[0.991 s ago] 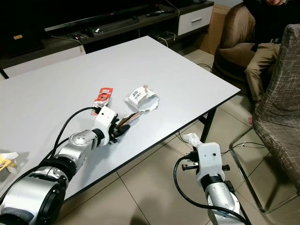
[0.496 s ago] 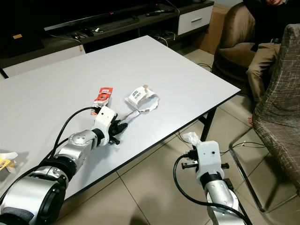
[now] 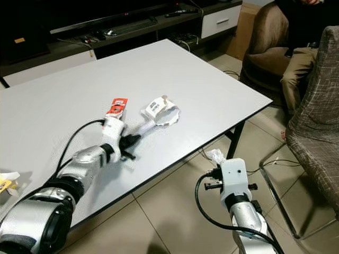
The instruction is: Picking trash to rubbish bin
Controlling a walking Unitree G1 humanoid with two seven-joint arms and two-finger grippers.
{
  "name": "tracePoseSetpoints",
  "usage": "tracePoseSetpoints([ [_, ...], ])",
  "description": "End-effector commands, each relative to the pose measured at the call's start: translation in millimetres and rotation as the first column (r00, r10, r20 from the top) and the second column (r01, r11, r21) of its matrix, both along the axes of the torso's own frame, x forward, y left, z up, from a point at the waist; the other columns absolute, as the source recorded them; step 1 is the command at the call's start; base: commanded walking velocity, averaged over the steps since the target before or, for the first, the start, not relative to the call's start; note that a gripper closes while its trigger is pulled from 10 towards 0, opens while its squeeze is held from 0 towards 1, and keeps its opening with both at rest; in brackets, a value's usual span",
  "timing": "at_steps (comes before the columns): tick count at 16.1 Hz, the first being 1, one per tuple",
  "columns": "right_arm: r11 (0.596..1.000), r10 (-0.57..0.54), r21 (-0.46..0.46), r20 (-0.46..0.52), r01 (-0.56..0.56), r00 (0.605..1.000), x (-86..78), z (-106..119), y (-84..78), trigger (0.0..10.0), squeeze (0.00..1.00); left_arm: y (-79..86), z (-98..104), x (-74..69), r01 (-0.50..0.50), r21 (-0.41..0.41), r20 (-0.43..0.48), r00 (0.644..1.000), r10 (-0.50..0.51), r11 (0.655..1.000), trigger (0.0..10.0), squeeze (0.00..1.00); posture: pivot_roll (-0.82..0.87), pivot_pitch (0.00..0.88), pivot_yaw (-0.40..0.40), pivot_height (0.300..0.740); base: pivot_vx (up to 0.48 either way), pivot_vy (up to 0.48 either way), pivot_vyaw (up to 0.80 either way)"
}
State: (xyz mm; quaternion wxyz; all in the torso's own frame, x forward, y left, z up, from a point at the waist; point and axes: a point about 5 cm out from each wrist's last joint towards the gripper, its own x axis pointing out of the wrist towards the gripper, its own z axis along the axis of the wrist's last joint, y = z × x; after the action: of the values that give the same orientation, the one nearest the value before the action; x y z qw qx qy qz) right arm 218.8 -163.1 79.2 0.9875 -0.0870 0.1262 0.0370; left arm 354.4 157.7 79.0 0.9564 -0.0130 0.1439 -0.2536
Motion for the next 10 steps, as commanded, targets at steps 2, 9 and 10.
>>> tracePoseSetpoints([
  [2,1.0,-0.027,0.009,0.031,0.027,0.999,3.7,3,-1.5,10.0,0.0,10.2,20,4.9,0.018,-0.177,0.08,0.997,-0.004,0.984,0.0,0.0,-0.11,0.0,0.085,0.74,0.0,0.0,0.0],
  [9,0.999,-0.03,0.037,0.098,0.026,0.995,16.9,13,3.9,10.0,0.0,11.2,67,1.5,0.122,-0.472,0.262,0.965,0.006,0.873,0.0,0.0,-0.08,0.0,0.071,0.74,0.0,0.0,0.0],
  [10,0.999,-0.005,0.054,0.153,-0.004,0.988,26.2,29,8.9,10.0,0.0,6.4,82,2.3,0.121,-0.481,0.296,0.955,0.031,0.868,0.0,0.0,-0.05,0.0,0.067,0.74,0.0,0.0,0.0],
])
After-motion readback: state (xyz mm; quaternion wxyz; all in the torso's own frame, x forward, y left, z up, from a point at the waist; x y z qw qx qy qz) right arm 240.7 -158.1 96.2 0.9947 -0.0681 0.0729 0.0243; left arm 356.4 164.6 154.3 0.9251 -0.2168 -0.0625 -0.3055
